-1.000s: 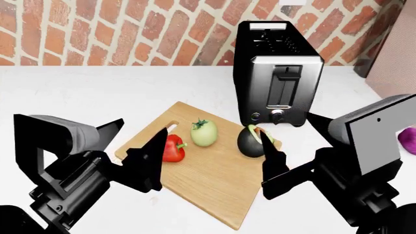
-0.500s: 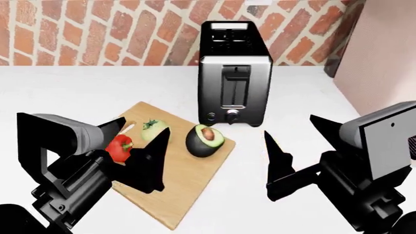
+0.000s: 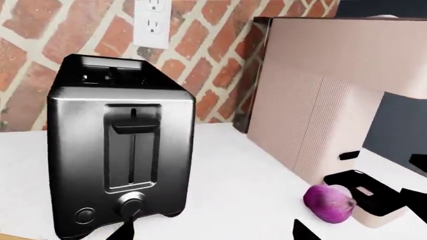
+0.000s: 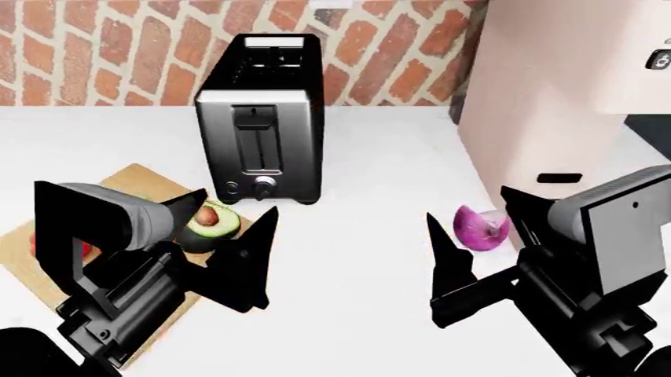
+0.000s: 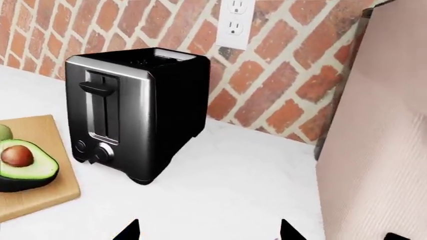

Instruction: Place the avocado, onion, tomato and bell pepper on the cutting board.

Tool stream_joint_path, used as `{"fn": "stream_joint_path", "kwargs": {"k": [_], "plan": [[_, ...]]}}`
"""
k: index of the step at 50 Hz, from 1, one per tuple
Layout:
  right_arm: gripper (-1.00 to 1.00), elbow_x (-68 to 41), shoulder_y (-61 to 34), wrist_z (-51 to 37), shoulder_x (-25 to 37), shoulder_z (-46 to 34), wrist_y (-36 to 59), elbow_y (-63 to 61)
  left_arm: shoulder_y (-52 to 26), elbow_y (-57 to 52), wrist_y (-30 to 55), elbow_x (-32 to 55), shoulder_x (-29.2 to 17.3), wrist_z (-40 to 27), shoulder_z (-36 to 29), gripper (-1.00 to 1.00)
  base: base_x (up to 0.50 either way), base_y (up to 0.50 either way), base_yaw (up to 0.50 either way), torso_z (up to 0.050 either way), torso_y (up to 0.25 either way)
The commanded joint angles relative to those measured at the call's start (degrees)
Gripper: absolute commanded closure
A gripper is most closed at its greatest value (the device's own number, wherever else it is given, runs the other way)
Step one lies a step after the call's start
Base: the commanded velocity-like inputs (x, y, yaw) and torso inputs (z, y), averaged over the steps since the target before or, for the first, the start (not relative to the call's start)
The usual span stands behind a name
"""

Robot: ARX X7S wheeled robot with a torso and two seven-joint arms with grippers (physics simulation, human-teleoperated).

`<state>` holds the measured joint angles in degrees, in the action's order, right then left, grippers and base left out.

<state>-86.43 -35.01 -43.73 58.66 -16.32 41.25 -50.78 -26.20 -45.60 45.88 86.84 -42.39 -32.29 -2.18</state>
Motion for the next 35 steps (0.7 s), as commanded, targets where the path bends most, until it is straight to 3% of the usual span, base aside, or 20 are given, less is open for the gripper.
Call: {"fn": "stream_joint_path", "kwargs": {"k": [1,13,27,35], "plan": [[-1.00,0.5,-0.2,0.4,-0.4,-0.5,0.3,0.4,0.3,0.0,-0.2,0.0,0.3,0.2,-0.4,-1.00,0.00,-0.50,0.00,0.000,0.000],[-1.00,0.3,-1.1,0.0,-0.8,-0.9,0.8,0.4,1.0,-1.0,-0.7,1.2,-0.7,-0.4,0.3,-1.00,0.00,-0.46,0.00,0.000,0.000],[-1.00,1.2,-2.2,-0.8,-1.8,-3.1,3.1,0.6,2.3,-1.3,-1.3,0.1,-0.7,0.3,0.7,-1.00,0.00,0.00,0.00,0.000,0.000],[-1.00,0.2,-7.8,-1.0,-2.1,-5.7,8.0,2.0,2.4,-1.0,-1.4,-0.2,-0.7,0.5,0.5,-1.00,0.00,0.00,0.00,0.000,0.000]]}}
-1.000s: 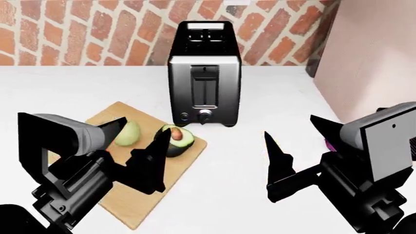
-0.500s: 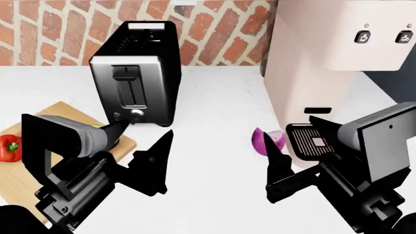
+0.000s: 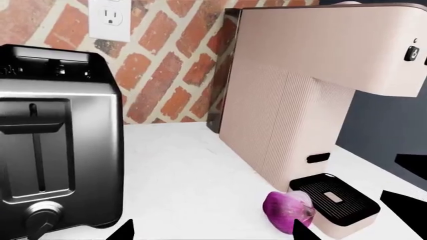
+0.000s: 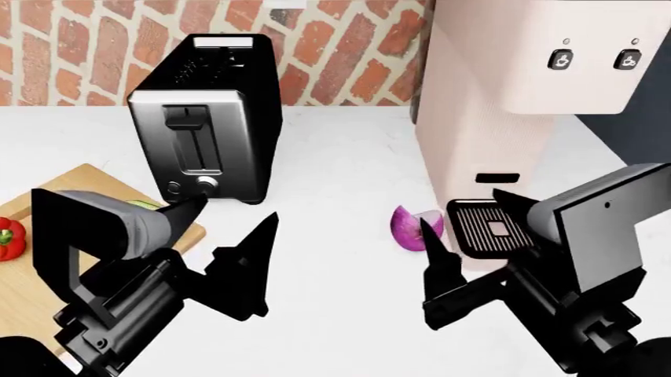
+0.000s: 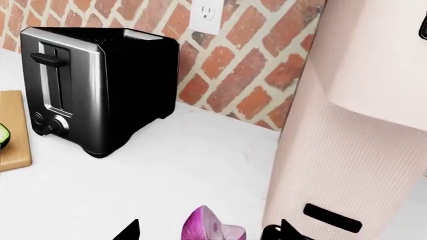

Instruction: Place the avocado, onion, tomato and bell pepper on the cutting board.

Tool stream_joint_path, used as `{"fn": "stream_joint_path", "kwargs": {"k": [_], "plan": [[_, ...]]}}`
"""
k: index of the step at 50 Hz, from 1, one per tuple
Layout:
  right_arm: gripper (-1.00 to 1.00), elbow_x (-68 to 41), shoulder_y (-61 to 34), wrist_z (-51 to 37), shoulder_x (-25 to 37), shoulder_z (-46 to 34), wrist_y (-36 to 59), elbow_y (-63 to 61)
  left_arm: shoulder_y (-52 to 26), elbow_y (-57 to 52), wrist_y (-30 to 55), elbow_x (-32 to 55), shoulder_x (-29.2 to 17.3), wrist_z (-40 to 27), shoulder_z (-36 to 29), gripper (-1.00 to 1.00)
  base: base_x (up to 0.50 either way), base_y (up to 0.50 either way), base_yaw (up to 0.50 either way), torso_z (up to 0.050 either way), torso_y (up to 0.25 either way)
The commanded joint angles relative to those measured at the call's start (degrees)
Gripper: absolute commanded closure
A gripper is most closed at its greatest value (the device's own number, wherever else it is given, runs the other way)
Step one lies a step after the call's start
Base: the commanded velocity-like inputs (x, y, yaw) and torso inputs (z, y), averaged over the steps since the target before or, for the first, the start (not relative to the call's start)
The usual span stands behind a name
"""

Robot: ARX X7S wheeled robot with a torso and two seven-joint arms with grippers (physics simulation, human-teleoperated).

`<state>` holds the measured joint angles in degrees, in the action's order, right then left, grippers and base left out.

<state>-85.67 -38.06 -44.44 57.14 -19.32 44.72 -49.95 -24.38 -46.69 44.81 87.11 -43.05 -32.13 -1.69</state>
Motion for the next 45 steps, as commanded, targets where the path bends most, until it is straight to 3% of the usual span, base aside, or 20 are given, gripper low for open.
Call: {"fn": "stream_joint_path", "kwargs": {"k": [1,19,45], "plan": [[-1.00,-0.9,-5.2,-0.6,-0.6,-2.8,4.8,1.2,0.5,0.2,-0.3,-0.5,0.0,0.4,0.0,-1.00,0.00,0.00,0.00,0.000,0.000],[-1.00,-3.1,-21.3,0.4,-5.4,-10.7,18.4,5.8,1.2,0.7,-0.8,-0.9,-0.3,0.9,0.2,-1.00,0.00,0.00,0.00,0.000,0.000],[-1.00,3.4,-26.8,6.2,-10.7,-18.3,25.6,8.3,1.6,1.1,-1.2,-1.2,-0.4,1.6,0.0,-1.00,0.00,0.00,0.00,0.000,0.000]]}}
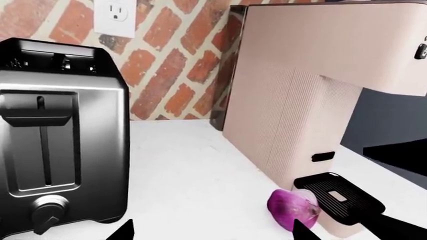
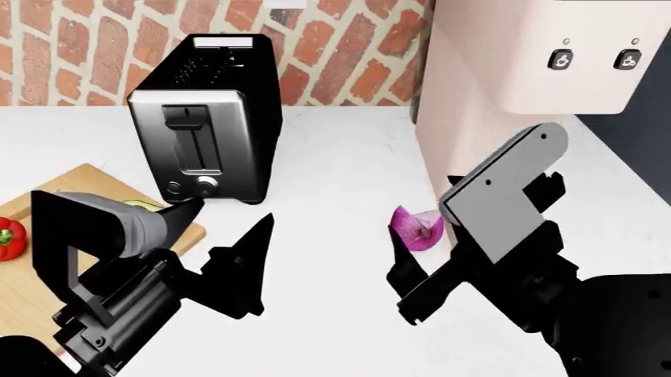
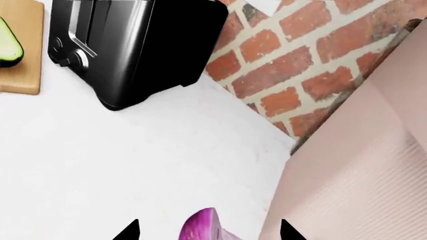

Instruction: Place the avocado, onion, tomato and bell pepper on the cutting board.

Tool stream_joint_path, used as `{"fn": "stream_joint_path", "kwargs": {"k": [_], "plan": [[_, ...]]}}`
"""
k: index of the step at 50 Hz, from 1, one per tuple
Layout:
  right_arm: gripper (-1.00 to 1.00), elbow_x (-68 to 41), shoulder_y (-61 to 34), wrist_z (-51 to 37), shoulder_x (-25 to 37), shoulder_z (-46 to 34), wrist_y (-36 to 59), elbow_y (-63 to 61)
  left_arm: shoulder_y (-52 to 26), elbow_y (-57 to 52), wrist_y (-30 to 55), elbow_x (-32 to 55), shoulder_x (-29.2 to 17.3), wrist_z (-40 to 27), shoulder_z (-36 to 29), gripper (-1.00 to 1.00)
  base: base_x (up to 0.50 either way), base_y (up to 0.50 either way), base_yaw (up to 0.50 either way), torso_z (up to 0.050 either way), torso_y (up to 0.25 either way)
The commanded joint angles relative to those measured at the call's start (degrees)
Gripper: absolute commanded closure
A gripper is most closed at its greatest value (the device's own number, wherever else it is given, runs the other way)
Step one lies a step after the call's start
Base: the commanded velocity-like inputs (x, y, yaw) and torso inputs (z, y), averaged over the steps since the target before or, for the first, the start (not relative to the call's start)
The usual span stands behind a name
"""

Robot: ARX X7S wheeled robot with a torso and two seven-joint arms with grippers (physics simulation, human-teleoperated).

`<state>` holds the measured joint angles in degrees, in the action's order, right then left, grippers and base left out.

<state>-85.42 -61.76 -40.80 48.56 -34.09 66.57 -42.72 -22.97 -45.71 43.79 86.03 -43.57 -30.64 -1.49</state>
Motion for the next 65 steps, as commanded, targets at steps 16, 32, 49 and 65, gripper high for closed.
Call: {"fn": "stream_joint_path", "kwargs": {"k": [16,32,49,65], "plan": [[-1.00,9.3,-7.3,6.5,-5.6,-9.9,8.3,2.0,0.9,0.5,-0.5,-1.2,0.0,0.7,-0.2,-1.00,0.00,0.00,0.00,0.000,0.000],[-1.00,13.4,-6.0,9.8,-5.4,-13.3,7.1,2.8,0.0,1.0,-0.3,-1.2,0.4,0.5,-1.2,-1.00,0.00,0.00,0.00,0.000,0.000],[-1.00,18.6,-5.7,12.8,-6.0,-16.5,5.7,6.5,0.7,0.9,-0.8,-1.3,0.1,0.6,-1.0,-1.00,0.00,0.00,0.00,0.000,0.000],[-1.00,21.4,-5.8,14.6,-6.2,-19.5,5.8,8.8,1.4,1.2,-1.4,-1.8,0.1,1.1,-0.8,-1.00,0.00,0.00,0.00,0.000,0.000]]}}
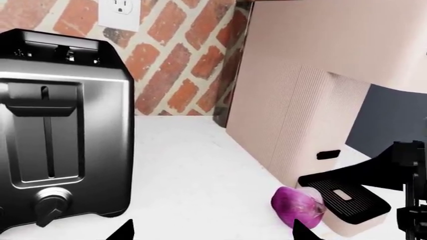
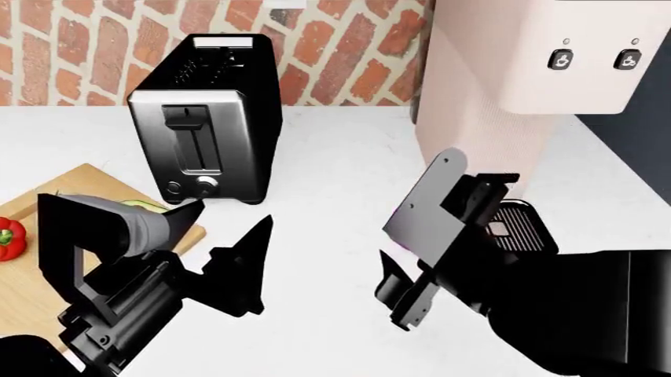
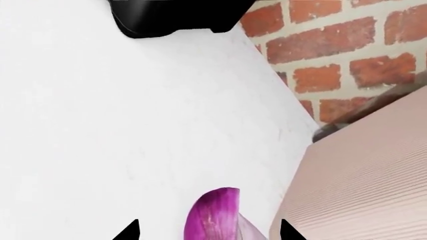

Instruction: Place the avocado, onion, tomato and bell pepper on the cutting board.

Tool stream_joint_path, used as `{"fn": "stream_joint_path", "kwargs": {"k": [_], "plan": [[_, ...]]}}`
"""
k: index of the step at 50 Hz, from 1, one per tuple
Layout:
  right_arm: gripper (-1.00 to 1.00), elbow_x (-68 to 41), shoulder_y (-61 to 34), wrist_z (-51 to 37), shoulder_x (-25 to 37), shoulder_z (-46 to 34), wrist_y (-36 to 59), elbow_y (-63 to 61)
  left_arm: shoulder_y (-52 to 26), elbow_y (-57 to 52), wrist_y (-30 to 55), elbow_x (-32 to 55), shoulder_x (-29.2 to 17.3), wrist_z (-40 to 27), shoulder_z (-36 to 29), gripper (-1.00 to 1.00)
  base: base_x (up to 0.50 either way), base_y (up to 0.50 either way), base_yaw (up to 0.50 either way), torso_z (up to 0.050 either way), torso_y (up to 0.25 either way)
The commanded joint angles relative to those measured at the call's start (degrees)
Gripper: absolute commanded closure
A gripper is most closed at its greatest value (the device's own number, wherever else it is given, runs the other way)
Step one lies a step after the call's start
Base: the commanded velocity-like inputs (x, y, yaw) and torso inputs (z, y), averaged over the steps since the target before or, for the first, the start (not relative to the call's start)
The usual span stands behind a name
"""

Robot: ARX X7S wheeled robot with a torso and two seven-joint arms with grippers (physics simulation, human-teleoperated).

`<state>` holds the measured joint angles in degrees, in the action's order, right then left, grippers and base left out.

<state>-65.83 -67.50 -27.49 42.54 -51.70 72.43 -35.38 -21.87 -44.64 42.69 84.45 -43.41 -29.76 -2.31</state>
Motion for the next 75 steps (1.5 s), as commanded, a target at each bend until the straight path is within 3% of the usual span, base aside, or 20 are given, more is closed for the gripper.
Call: {"fn": "stream_joint_path", "kwargs": {"k": [1,44,45,62,75], "plan": [[-1.00,2.2,-0.3,1.5,-0.2,-2.0,-0.2,1.8,0.3,0.2,-0.3,-0.2,0.0,0.3,0.0,-1.00,0.00,0.00,0.00,0.000,0.000],[-1.00,10.1,-0.1,8.5,-1.5,-9.0,-4.4,10.5,1.5,-0.1,-1.3,-0.2,-0.5,0.0,0.3,-1.00,0.00,0.00,0.00,0.000,0.000],[1.00,10.1,-0.1,8.5,-1.5,-9.0,-4.3,10.5,1.5,0.0,-1.3,-0.3,-0.4,0.1,0.2,-1.00,0.00,0.00,0.00,0.000,0.000],[1.00,7.3,0.0,5.9,0.0,-6.6,-3.8,7.0,-0.1,-0.3,-1.1,0.3,-0.7,-0.4,-0.2,-1.00,0.00,0.00,0.00,0.000,0.000],[1.00,-0.1,-2.0,-1.1,2.3,0.8,-2.8,-0.3,-0.5,-1.5,-1.2,1.0,-1.4,-1.2,0.1,-1.00,0.00,0.00,0.00,0.000,0.000]]}}
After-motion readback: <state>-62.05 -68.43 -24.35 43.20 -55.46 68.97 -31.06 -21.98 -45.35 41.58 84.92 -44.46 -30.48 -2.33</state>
